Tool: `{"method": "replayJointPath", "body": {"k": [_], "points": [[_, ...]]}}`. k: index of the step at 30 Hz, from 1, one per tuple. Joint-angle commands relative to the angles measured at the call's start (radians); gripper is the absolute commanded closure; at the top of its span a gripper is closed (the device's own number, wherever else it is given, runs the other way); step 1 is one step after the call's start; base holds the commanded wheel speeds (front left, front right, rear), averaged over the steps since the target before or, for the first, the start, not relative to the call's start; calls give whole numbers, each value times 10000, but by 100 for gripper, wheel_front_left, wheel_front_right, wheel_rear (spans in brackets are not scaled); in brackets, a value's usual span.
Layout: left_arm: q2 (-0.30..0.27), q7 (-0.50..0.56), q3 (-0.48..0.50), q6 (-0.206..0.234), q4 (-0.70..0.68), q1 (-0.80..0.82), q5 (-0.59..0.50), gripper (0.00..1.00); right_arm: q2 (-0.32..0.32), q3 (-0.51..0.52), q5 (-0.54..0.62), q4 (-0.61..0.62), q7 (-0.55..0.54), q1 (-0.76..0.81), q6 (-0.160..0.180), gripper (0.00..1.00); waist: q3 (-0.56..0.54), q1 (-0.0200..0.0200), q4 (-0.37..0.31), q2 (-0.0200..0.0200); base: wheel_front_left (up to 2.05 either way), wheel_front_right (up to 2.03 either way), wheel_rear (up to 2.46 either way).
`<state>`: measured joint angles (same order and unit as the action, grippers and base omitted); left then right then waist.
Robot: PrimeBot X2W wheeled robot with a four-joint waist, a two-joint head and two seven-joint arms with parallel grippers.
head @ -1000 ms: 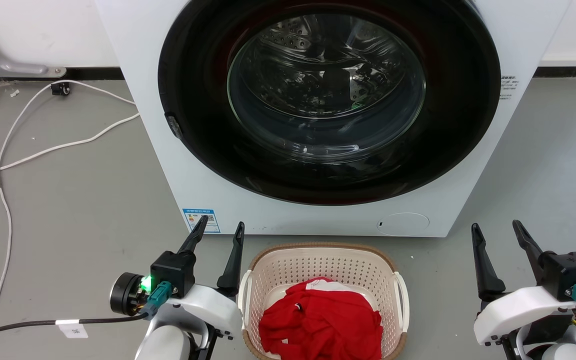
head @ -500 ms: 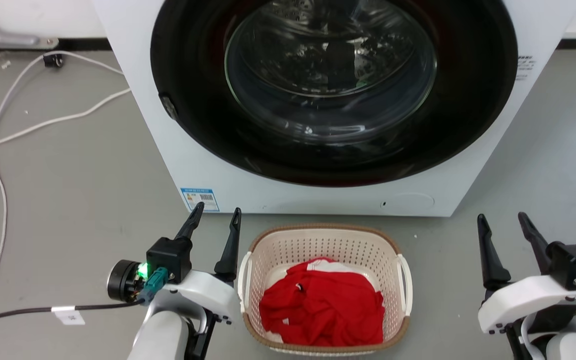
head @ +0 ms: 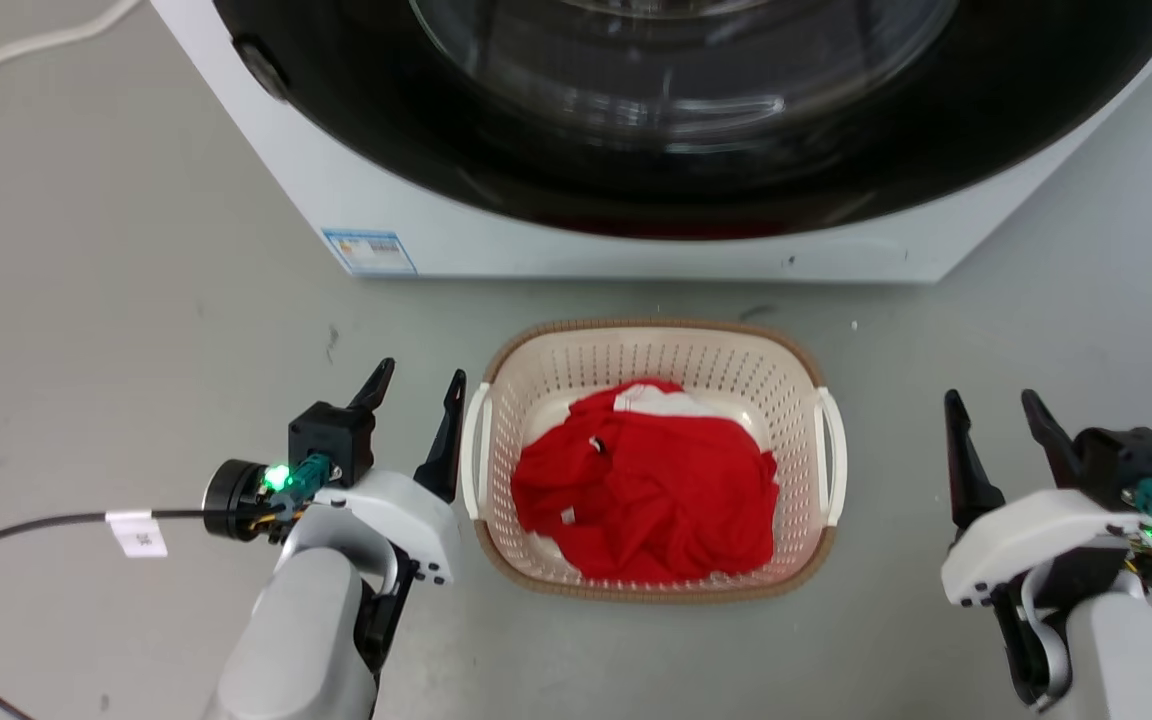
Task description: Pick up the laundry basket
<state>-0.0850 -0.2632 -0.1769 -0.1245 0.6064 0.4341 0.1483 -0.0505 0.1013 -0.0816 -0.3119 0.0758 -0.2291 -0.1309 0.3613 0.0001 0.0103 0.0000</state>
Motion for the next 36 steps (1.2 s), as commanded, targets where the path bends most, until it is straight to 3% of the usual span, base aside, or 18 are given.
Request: {"method": "replayJointPath", "body": {"k": [1, 17, 27, 28, 36], "points": [[-59, -22, -27, -32, 115, 253, 49, 0, 4, -46, -36, -182, 22, -287, 3, 0, 834, -1, -76, 0, 0, 0, 0], [-504, 147, -1711, -68, 3311, 3198, 1587, 0, 6, -840, -154, -4508, 359, -3681, 3, 0, 3791, -1, -293, 0, 0, 0, 0], [-993, 1705, -3290, -61, 4483, 4824, 3410, 0, -2, -1551, -347, -6944, 214, -5904, 3, 0, 4872, -1, -443, 0, 0, 0, 0], [-1162, 2379, -3750, -61, 4554, 5215, 3999, 0, -1, -1803, -483, -7546, 50, -6483, 3, 0, 5108, -1, -460, 0, 0, 0, 0], [-1549, 3829, -4747, -62, 4665, 6128, 5199, 0, 0, -2490, -1053, -8681, -313, -7690, 3, 0, 5616, -1, -448, 0, 0, 0, 0]]}}
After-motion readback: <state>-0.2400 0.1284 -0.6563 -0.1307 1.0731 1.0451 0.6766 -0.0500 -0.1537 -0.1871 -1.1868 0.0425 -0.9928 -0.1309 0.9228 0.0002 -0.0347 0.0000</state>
